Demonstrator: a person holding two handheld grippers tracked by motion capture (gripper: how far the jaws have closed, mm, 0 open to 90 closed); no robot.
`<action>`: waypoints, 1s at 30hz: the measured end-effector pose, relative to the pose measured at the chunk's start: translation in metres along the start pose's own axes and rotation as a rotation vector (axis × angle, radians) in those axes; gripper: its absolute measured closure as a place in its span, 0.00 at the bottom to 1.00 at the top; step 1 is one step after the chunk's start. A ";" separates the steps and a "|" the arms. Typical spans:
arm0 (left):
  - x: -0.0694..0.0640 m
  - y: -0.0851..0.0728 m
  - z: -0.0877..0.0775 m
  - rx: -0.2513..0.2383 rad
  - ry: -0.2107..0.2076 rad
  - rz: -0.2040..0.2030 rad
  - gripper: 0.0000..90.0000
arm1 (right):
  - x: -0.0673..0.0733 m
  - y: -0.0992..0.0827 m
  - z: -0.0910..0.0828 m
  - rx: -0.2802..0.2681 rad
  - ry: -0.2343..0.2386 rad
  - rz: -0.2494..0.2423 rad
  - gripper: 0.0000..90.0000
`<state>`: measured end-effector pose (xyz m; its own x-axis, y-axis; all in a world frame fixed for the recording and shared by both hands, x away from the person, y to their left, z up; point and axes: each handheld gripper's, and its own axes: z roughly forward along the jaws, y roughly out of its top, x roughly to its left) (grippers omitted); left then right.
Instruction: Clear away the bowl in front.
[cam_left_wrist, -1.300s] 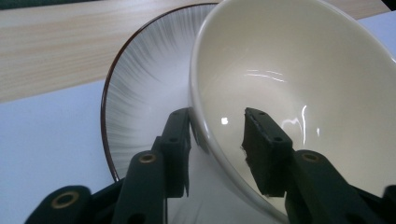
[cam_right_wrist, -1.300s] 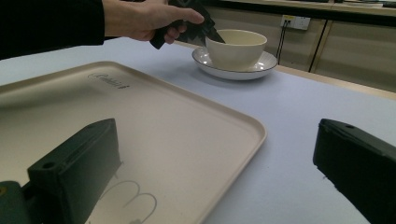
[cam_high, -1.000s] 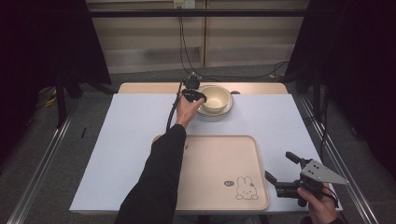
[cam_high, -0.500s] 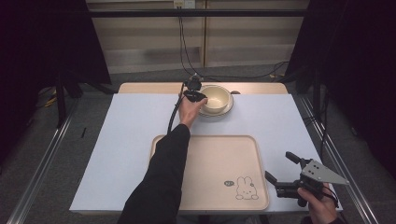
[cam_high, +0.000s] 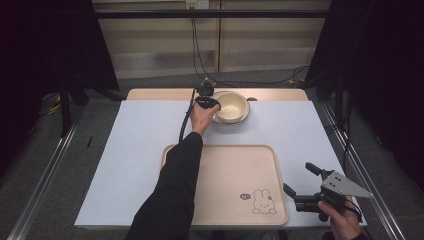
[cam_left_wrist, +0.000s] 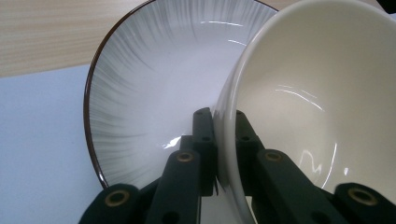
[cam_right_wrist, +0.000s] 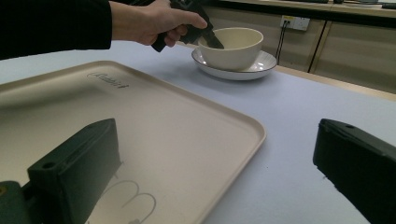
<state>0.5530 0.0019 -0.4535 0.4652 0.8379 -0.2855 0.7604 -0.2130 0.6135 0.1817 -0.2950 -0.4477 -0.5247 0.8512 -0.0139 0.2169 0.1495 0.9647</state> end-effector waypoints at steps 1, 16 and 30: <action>0.000 0.000 -0.001 0.004 -0.002 0.001 0.93 | -0.001 0.000 -0.001 0.006 0.000 -0.003 0.00; 0.006 -0.001 -0.017 -0.027 -0.028 -0.030 0.93 | 0.000 0.000 -0.001 -0.003 -0.005 0.004 0.00; 0.015 -0.001 -0.045 -0.052 -0.040 -0.053 0.93 | 0.001 0.000 -0.001 -0.001 -0.011 -0.002 0.00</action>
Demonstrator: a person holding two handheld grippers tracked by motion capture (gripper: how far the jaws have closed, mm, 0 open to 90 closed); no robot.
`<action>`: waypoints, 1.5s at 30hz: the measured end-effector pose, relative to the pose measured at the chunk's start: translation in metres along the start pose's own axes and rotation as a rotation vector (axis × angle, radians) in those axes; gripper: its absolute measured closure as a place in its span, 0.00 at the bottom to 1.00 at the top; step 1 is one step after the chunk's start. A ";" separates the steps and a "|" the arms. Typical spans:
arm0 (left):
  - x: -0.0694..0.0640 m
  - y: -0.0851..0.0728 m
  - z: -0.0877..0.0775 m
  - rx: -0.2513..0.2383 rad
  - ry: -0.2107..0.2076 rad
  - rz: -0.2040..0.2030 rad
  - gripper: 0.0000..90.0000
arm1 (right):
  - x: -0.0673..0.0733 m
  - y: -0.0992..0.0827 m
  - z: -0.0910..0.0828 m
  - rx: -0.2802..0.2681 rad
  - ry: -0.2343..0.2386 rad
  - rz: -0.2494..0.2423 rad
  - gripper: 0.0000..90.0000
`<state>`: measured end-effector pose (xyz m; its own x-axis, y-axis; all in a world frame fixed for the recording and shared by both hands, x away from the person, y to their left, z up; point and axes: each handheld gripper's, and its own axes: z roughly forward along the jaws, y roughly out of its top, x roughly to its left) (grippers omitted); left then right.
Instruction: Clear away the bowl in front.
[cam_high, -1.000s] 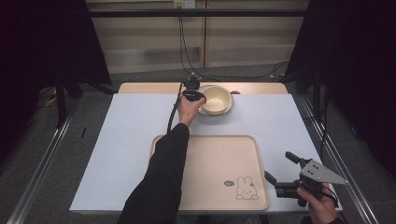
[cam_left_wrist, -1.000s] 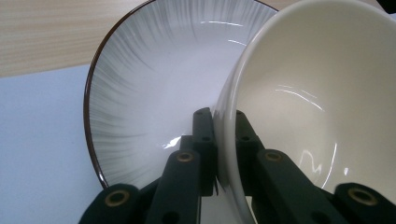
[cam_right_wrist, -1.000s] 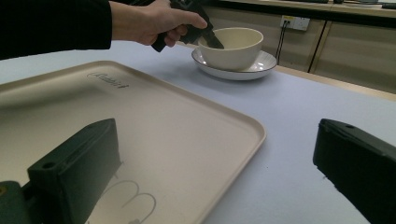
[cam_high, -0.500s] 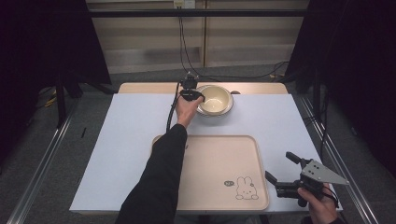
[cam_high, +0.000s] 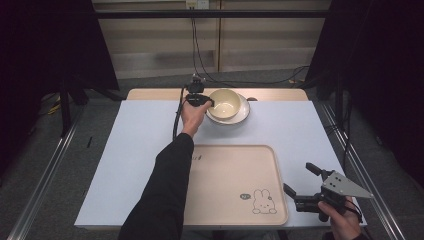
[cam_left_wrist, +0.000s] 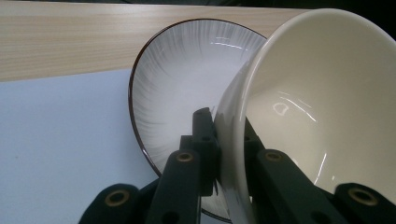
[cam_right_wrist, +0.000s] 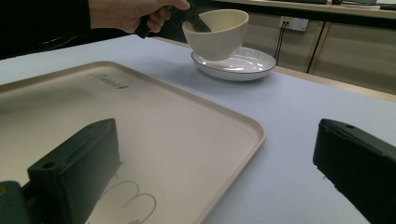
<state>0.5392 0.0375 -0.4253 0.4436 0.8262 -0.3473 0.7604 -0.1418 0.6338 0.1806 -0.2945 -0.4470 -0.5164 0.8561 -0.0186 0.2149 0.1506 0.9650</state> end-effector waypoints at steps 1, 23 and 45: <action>0.001 0.000 -0.001 -0.003 -0.006 -0.002 0.93 | 0.000 0.000 0.000 -0.001 0.002 0.001 0.00; -0.007 -0.011 -0.037 0.006 -0.064 0.065 0.93 | 0.000 0.000 0.000 -0.008 -0.003 -0.009 0.00; -0.030 -0.039 -0.053 0.000 -0.180 0.125 0.93 | 0.000 0.001 0.000 -0.011 0.000 -0.012 0.00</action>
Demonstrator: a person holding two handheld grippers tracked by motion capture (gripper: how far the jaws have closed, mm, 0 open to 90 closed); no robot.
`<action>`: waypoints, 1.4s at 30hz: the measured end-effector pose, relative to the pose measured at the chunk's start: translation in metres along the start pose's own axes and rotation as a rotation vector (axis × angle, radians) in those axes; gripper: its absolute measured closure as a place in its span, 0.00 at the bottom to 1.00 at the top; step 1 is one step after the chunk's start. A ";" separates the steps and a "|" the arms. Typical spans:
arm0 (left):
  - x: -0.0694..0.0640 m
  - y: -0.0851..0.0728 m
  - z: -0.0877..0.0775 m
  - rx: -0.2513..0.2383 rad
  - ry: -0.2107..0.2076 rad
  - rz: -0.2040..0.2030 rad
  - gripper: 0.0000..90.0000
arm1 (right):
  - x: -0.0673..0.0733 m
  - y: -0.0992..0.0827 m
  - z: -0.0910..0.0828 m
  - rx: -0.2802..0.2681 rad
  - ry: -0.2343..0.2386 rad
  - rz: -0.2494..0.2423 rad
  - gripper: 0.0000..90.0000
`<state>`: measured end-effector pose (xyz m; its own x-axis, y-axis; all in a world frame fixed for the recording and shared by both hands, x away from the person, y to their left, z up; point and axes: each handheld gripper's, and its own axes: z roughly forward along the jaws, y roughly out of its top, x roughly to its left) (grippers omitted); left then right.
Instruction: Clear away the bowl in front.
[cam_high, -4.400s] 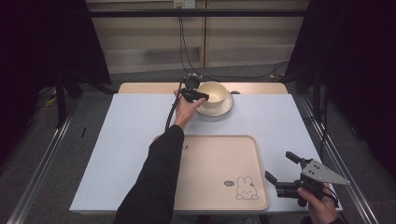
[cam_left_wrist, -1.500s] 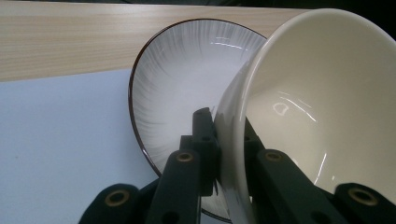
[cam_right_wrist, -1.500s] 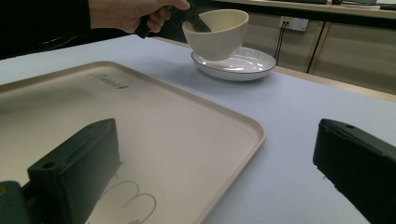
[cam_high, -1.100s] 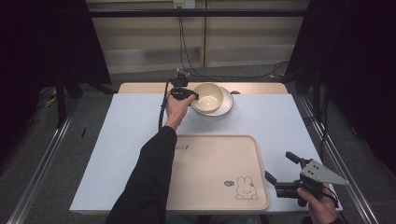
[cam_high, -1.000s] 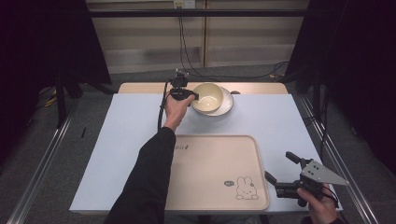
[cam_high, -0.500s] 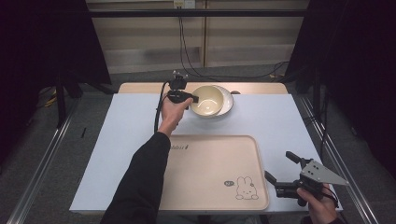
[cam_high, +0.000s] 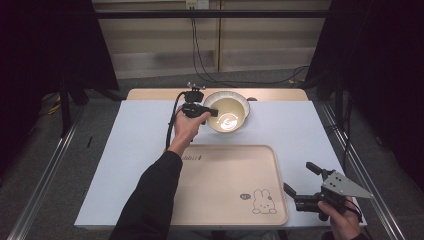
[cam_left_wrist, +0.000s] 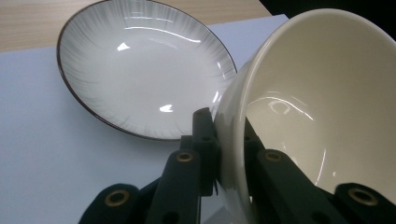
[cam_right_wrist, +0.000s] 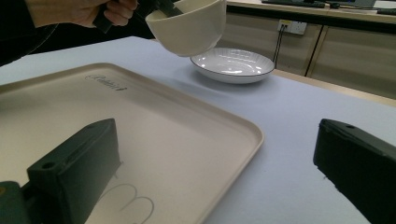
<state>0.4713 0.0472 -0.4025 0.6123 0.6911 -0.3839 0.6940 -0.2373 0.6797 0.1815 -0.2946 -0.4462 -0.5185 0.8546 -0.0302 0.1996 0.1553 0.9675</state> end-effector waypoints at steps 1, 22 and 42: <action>-0.002 -0.001 0.000 0.001 -0.001 0.001 0.93 | 0.000 0.000 0.000 0.001 -0.004 0.000 0.00; -0.038 -0.009 0.001 0.034 -0.063 0.090 0.93 | 0.000 0.000 0.001 0.000 0.001 0.000 0.00; -0.067 -0.017 0.010 0.064 -0.122 0.143 0.93 | 0.001 0.001 0.001 0.000 0.003 0.000 0.00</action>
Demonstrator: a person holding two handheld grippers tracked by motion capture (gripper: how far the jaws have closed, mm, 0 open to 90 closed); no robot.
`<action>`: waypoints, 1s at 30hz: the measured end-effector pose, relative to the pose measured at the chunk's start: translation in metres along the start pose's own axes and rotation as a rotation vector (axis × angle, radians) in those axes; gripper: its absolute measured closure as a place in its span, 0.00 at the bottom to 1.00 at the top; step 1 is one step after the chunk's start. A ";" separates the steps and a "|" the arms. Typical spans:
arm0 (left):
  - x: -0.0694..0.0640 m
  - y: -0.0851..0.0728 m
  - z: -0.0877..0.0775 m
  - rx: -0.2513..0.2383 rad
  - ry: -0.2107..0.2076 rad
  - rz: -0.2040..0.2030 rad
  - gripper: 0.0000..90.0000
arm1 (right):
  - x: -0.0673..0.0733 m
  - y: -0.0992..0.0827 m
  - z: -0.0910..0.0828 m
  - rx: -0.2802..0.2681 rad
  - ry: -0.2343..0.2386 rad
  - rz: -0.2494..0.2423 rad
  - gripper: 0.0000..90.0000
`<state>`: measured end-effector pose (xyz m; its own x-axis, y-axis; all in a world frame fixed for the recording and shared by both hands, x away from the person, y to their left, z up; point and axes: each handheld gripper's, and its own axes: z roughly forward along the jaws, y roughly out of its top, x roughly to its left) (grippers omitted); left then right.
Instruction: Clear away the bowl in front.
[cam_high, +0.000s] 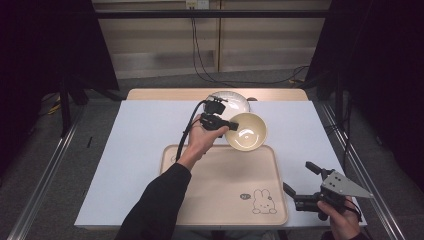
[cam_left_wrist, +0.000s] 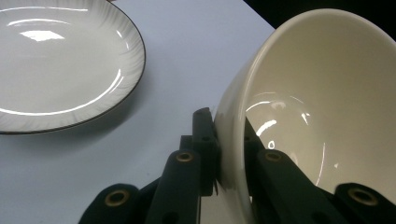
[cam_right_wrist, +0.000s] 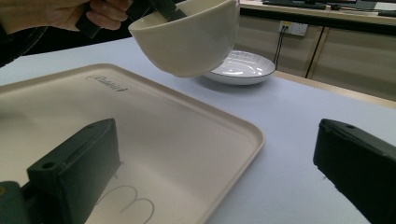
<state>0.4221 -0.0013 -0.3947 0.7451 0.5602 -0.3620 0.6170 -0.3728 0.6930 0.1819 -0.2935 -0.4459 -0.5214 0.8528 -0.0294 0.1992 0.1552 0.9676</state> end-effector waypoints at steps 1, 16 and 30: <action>-0.001 0.000 0.001 0.004 -0.005 0.001 0.93 | 0.000 0.000 0.000 0.000 0.000 0.000 0.00; -0.017 -0.007 0.019 0.043 -0.030 0.020 0.93 | 0.000 0.000 0.000 -0.002 0.000 0.003 0.00; -0.029 -0.007 0.047 0.091 -0.036 0.029 0.93 | 0.000 0.000 0.000 -0.003 0.002 -0.002 0.00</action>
<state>0.4085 -0.0493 -0.4180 0.7705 0.5220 -0.3659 0.6143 -0.4548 0.6448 0.1823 -0.2934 -0.4460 -0.5231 0.8517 -0.0306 0.1959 0.1551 0.9683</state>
